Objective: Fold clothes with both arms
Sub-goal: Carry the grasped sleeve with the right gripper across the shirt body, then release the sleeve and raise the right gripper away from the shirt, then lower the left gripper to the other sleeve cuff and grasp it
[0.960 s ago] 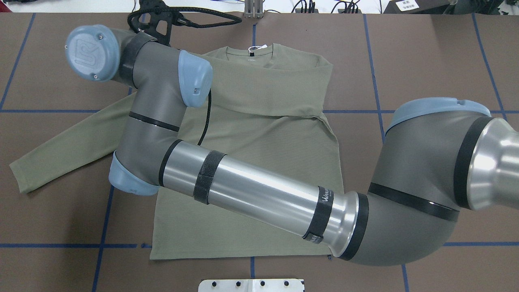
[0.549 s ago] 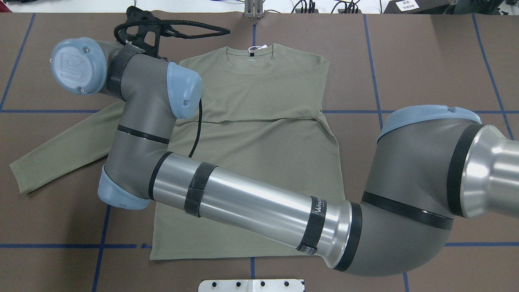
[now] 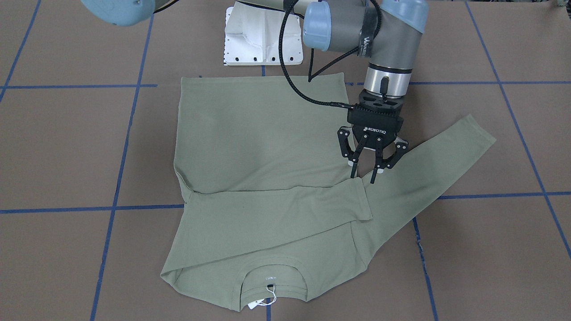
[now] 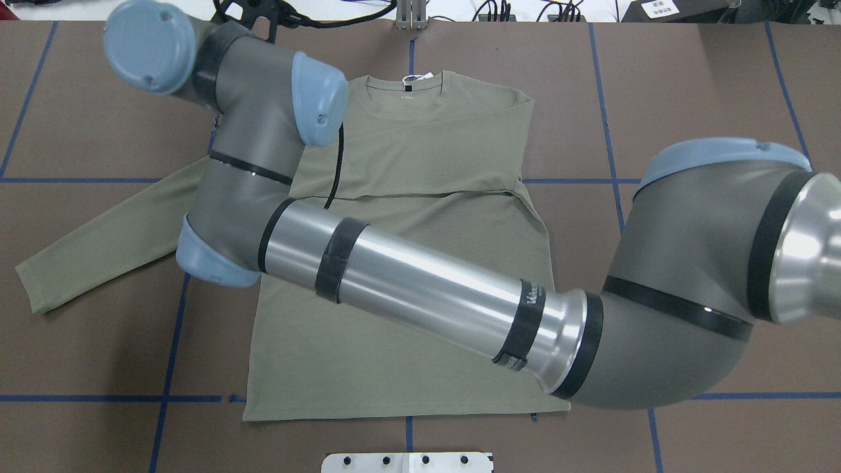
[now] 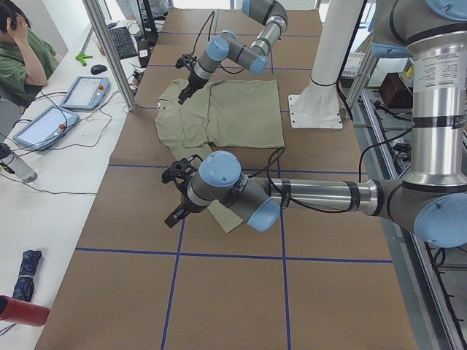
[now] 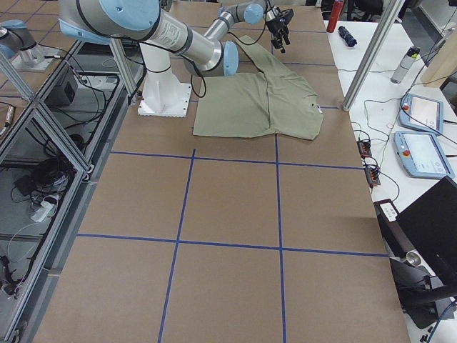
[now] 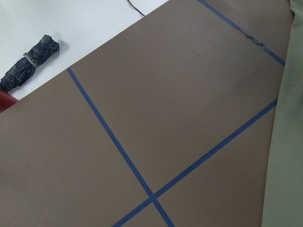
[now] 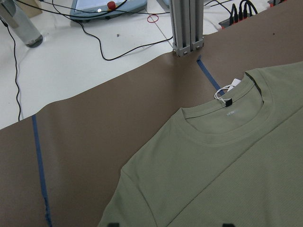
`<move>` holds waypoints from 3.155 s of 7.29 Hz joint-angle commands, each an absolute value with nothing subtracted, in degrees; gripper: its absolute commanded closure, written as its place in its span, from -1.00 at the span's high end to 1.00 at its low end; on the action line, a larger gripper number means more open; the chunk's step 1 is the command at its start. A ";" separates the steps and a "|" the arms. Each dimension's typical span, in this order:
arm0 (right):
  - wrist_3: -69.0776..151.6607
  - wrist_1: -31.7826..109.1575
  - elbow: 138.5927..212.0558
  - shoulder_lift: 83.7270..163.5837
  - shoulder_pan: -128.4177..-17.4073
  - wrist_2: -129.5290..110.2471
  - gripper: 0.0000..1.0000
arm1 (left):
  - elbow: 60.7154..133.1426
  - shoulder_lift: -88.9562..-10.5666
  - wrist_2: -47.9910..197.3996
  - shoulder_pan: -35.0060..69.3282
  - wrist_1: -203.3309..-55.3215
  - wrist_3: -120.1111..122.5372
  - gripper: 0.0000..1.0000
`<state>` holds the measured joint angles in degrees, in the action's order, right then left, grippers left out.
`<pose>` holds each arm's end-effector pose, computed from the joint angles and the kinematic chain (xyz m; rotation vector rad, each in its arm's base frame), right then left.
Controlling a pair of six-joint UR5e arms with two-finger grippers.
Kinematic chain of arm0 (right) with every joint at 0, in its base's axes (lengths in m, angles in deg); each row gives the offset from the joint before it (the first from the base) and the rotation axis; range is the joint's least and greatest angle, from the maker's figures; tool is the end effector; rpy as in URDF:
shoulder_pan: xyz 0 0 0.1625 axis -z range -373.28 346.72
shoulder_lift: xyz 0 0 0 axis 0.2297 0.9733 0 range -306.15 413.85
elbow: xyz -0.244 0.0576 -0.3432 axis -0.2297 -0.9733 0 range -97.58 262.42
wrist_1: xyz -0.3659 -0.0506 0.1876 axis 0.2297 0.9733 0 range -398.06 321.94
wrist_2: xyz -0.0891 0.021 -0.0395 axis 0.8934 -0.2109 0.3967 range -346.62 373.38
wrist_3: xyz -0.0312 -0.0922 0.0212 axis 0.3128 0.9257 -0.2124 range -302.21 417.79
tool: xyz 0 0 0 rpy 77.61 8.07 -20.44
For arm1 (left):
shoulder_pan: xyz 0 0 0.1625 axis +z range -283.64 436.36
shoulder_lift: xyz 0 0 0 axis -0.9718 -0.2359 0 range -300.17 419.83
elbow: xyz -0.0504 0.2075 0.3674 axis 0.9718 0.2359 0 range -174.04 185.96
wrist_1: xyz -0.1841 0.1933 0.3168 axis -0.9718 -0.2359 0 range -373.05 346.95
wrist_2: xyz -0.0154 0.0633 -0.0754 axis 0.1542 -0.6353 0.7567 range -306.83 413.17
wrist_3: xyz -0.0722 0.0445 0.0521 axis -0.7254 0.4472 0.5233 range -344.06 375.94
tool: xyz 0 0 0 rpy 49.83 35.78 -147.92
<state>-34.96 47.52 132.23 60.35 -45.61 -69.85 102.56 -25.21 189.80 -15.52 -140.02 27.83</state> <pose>-0.6390 -0.5761 -0.0657 0.3256 -0.7898 0.6245 -0.0766 -0.4736 0.5659 0.7287 0.7040 0.4336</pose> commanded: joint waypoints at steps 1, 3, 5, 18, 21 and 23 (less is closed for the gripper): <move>-21.39 54.26 141.24 65.15 -55.25 -85.78 1.00 | 100.38 -24.63 189.67 -15.49 -146.60 27.90 1.00; -7.84 61.15 151.19 72.78 -63.17 -95.30 1.00 | 92.38 -22.79 189.84 -15.31 -163.98 24.68 1.00; 10.42 61.08 170.98 93.72 -71.07 -104.17 1.00 | 95.60 -22.62 190.20 -11.73 -164.13 9.17 1.00; 39.34 60.64 193.60 130.14 -86.76 -116.35 1.00 | 105.02 -8.98 153.81 37.15 -164.31 -16.06 1.00; 39.34 60.64 193.69 130.31 -86.76 -116.35 1.00 | 104.23 -8.99 153.81 37.59 -164.48 -14.20 0.74; 39.33 60.64 193.69 130.31 -86.76 -116.35 1.00 | 104.05 -9.16 153.81 38.12 -164.83 -13.68 0.73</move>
<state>39.30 60.64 193.64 130.28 -86.76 -116.35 104.23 -9.07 153.81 37.74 -164.69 -14.14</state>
